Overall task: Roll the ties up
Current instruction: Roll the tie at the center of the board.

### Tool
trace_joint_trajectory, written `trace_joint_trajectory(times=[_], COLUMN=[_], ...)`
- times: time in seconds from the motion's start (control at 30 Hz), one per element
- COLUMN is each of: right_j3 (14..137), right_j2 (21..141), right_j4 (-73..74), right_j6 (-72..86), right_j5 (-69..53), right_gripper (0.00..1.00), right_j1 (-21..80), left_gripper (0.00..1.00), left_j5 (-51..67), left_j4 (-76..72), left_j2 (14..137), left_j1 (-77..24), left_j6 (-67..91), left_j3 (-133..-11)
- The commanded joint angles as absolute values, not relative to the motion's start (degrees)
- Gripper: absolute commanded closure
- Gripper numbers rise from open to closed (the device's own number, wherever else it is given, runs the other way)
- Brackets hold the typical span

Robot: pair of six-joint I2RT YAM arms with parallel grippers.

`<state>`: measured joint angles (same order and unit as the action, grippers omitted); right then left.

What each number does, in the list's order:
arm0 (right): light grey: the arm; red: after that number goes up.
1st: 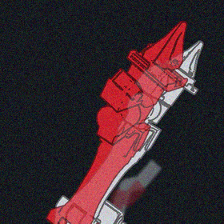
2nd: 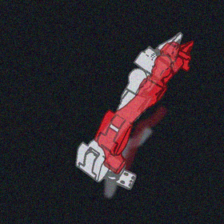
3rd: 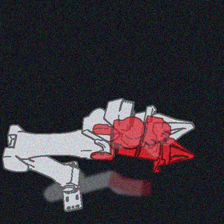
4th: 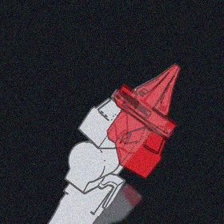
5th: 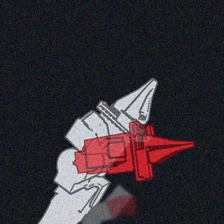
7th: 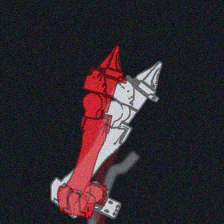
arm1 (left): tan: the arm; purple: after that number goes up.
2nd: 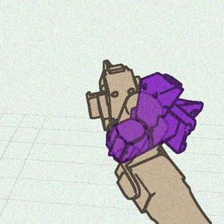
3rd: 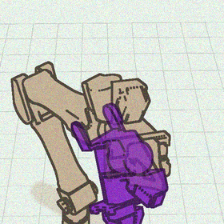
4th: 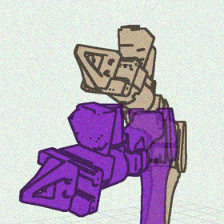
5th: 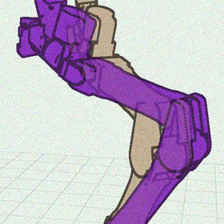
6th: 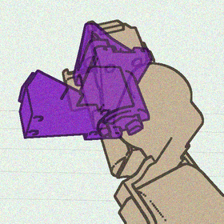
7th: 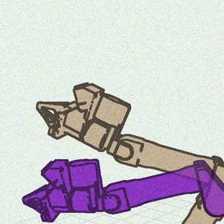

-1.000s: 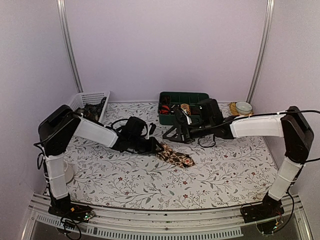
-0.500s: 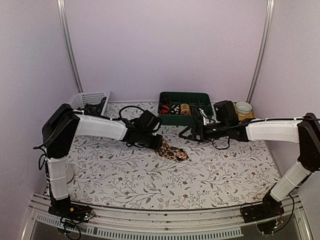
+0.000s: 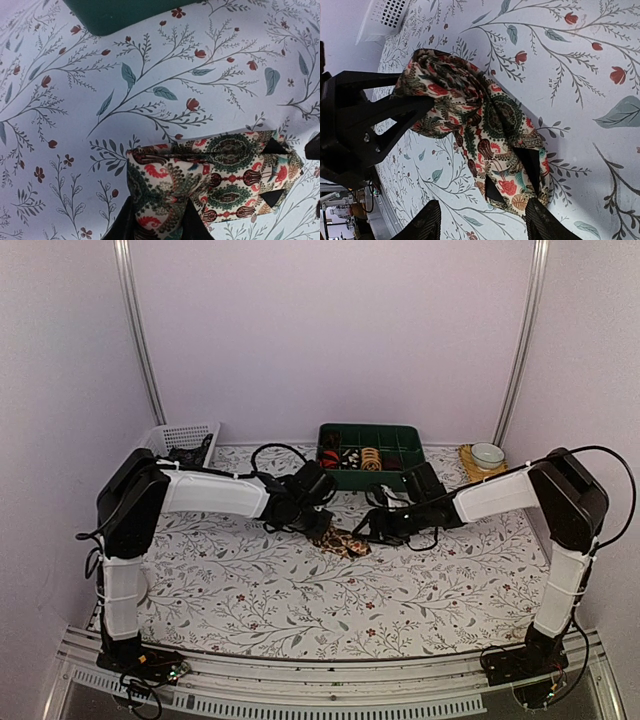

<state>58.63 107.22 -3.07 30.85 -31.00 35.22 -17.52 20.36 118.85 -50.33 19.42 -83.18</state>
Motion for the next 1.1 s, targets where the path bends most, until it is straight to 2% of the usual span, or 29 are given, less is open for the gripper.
trace_joint_trajectory(times=[0.0, 0.17, 0.27, 0.3, 0.43, 0.5, 0.67, 0.8, 1.07], right_j3=[61.17, 63.57, 64.27, 64.38, 64.11, 63.28, 60.49, 59.44, 59.29], right_j2=[113.86, 117.64, 118.74, 118.89, 119.26, 119.21, 117.55, 116.52, 115.49], right_j4=[-2.51, -0.79, -0.14, 0.21, 2.12, 2.63, 2.45, 2.27, 3.86], right_j6=[31.19, 29.91, 29.71, 29.59, 28.87, 28.9, 30.09, 30.88, 31.08], right_j5=[-29.75, -27.78, -28.19, -28.16, -27.86, -27.62, -27.13, -27.37, -25.2], right_gripper=[0.43, 0.39, 0.44, 0.47, 0.73, 0.8, 0.81, 0.86, 0.87], right_j1=[35.51, 35.6, 35.96, 36.31, 38.06, 38.8, 41.11, 43.11, 44.31], left_gripper=[0.89, 0.89, 0.89, 0.89, 0.89, 0.89, 0.89, 0.89, 0.9], left_j5=[-20.88, -19.35, -19.25, -19.25, -19.8, -20.28, -23.9, -24.08, -24.21], left_j4=[24.52, 23.12, 22.71, 22.54, 21.04, 20.1, 20.05, 19.54, 17.06], left_j2=[121.02, 120.35, 119.84, 119.47, 117.82, 116.46, 115.82, 116.48, 115.88], left_j1=[-51.39, -51.35, -51.14, -50.98, -50.02, -49.53, -49.22, -49.48, -50.38], left_j6=[17.0, 16.53, 16.81, 17.04, 18.47, 19.37, 19.99, 19.95, 16.93], left_j3=[-83.77, -82.92, -82.43, -82.3, -81.16, -80.35, -79.96, -79.79, -77.2])
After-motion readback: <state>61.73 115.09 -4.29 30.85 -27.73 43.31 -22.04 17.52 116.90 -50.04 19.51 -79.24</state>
